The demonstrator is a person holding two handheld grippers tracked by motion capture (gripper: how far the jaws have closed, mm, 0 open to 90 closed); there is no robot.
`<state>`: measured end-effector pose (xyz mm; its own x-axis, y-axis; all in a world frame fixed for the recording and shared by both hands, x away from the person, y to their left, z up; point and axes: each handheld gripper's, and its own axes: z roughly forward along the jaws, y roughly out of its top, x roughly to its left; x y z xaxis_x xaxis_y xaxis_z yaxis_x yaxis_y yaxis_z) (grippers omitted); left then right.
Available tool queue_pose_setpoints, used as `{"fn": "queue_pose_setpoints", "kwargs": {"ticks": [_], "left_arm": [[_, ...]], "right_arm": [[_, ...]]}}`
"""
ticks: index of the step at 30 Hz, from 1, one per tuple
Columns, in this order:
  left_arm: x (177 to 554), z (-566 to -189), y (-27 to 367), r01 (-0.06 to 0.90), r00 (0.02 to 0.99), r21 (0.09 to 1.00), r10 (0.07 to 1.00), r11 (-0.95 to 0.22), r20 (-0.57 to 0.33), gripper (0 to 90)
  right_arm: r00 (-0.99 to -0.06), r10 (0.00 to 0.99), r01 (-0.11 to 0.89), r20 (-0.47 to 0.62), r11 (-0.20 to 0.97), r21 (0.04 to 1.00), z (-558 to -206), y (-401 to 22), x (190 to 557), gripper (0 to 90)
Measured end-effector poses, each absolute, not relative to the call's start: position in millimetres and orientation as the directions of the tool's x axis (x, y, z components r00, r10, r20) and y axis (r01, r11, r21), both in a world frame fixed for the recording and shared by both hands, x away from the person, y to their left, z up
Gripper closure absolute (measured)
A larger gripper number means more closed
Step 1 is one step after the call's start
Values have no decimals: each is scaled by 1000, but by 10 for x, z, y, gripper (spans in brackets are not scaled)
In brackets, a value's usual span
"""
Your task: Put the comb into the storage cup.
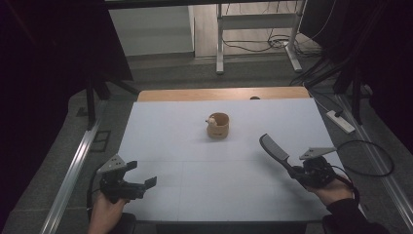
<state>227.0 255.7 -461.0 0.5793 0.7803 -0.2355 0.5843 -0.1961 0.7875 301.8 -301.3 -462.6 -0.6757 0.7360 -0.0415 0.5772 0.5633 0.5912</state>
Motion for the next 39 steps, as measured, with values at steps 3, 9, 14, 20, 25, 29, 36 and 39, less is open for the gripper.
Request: {"fn": "queue_pose_setpoints", "kwargs": {"ticks": [3, 9, 14, 20, 25, 29, 36, 39], "left_arm": [[2300, -4583, 2511, 579, 590, 790, 773, -203, -234, 0], [2379, -4522, 2434, 582, 611, 789, 746, -198, -263, 0], [2470, -4478, 2355, 584, 630, 784, 727, -210, -275, 0], [2581, -4472, 2232, 581, 657, 781, 699, -229, -284, 0], [2664, -4444, 2159, 581, 671, 782, 676, -224, -305, 0], [2728, -4416, 2109, 583, 679, 784, 659, -213, -325, 0], [2819, -4380, 2035, 583, 688, 789, 633, -192, -355, 0], [2859, -4357, 1995, 585, 693, 791, 618, -180, -372, 0]], "right_arm": [[-689, 724, 556, -40, 563, 612, -4593, -2990, 2999, 730], [-703, 709, 527, -48, 566, 634, -4559, -2961, 2973, 730], [-714, 698, 497, -50, 556, 666, -4512, -2937, 2950, 730], [-733, 678, 462, -55, 555, 691, -4477, -2879, 2916, 730], [-744, 665, 437, -60, 553, 709, -4453, -2840, 2895, 730], [-751, 657, 423, -66, 555, 716, -4444, -2801, 2879, 730], [-759, 646, 395, -80, 555, 732, -4425, -2743, 2852, 730], [-765, 638, 385, -87, 561, 733, -4424, -2702, 2839, 730]]}}
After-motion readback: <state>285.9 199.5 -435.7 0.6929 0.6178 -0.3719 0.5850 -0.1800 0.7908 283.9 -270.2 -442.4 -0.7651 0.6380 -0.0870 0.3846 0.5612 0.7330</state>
